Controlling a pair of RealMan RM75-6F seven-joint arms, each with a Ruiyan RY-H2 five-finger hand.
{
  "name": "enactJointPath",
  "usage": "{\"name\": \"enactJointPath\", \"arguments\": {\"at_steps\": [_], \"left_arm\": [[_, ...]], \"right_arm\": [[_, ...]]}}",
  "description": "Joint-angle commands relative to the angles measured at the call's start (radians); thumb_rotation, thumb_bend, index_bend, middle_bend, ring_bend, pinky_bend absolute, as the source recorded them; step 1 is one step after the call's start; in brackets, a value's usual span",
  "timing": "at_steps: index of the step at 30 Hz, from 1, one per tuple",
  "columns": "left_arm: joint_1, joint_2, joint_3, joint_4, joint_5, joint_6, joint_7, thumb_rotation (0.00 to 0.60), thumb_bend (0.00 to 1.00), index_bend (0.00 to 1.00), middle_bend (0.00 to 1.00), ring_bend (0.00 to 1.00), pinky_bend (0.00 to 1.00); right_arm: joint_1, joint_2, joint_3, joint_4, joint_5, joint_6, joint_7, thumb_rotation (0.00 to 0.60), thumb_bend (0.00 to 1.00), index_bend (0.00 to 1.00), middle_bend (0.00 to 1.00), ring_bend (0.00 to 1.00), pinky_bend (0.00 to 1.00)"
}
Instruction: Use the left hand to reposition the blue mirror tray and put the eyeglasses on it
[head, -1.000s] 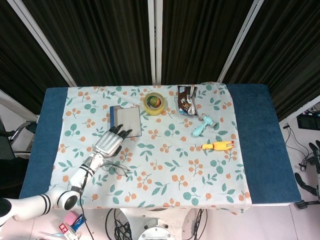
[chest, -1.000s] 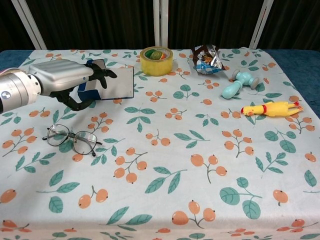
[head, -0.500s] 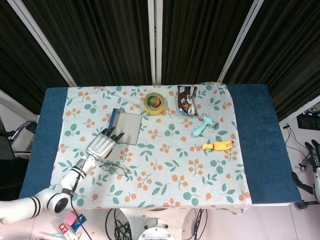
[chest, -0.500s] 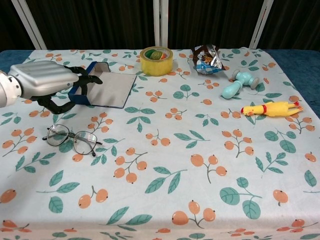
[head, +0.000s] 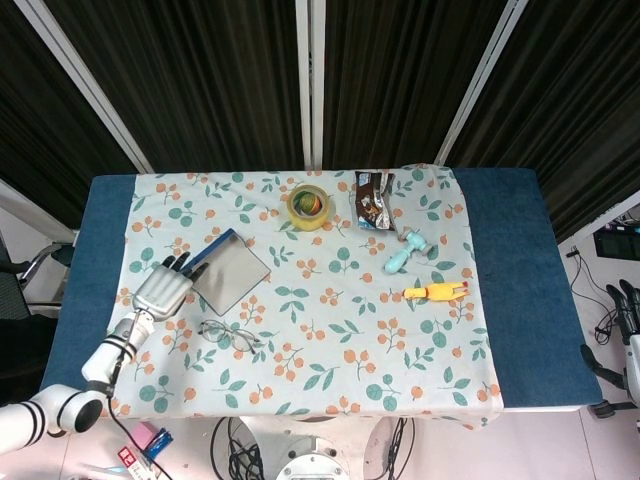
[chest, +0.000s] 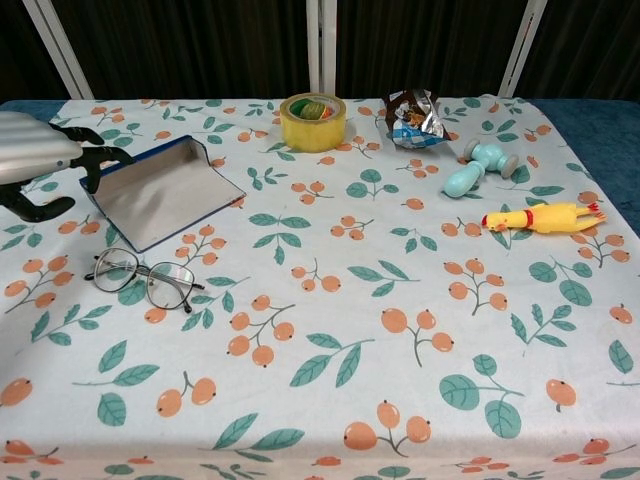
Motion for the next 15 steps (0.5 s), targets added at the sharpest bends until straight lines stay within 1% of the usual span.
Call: {"name": "enactJointPath", "arguments": {"at_steps": [1, 5, 11, 13, 15], "left_arm": [[0.003, 0.005, -0.001, 0.001, -0.005, -0.003, -0.002, 0.600, 0.53, 0.06, 0.32, 0.04, 0.18], [0.011, 0.017, -0.009, -0.026, -0.001, 0.005, -0.033, 0.600, 0.53, 0.06, 0.32, 0.04, 0.18], [0.039, 0.045, -0.032, -0.112, 0.066, 0.086, -0.131, 0.600, 0.52, 0.06, 0.31, 0.05, 0.18], [0.045, 0.035, -0.044, -0.113, 0.090, 0.118, -0.151, 0.600, 0.51, 0.06, 0.29, 0.05, 0.18], [0.044, 0.014, -0.063, -0.096, 0.092, 0.134, -0.172, 0.600, 0.50, 0.06, 0.26, 0.05, 0.18]], "right_arm": [[-0.001, 0.001, 0.000, 0.000, 0.000, 0.001, 0.001, 0.600, 0.19, 0.00, 0.00, 0.00, 0.00], [-0.004, 0.002, -0.001, 0.003, 0.002, 0.004, 0.007, 0.600, 0.19, 0.00, 0.00, 0.00, 0.00], [-0.004, 0.002, 0.000, 0.010, 0.008, -0.001, 0.011, 0.600, 0.19, 0.00, 0.00, 0.00, 0.00], [-0.001, 0.000, 0.000, 0.011, 0.007, -0.006, 0.011, 0.600, 0.19, 0.00, 0.00, 0.00, 0.00], [0.002, -0.003, -0.001, 0.012, 0.005, -0.010, 0.010, 0.600, 0.19, 0.00, 0.00, 0.00, 0.00]]}}
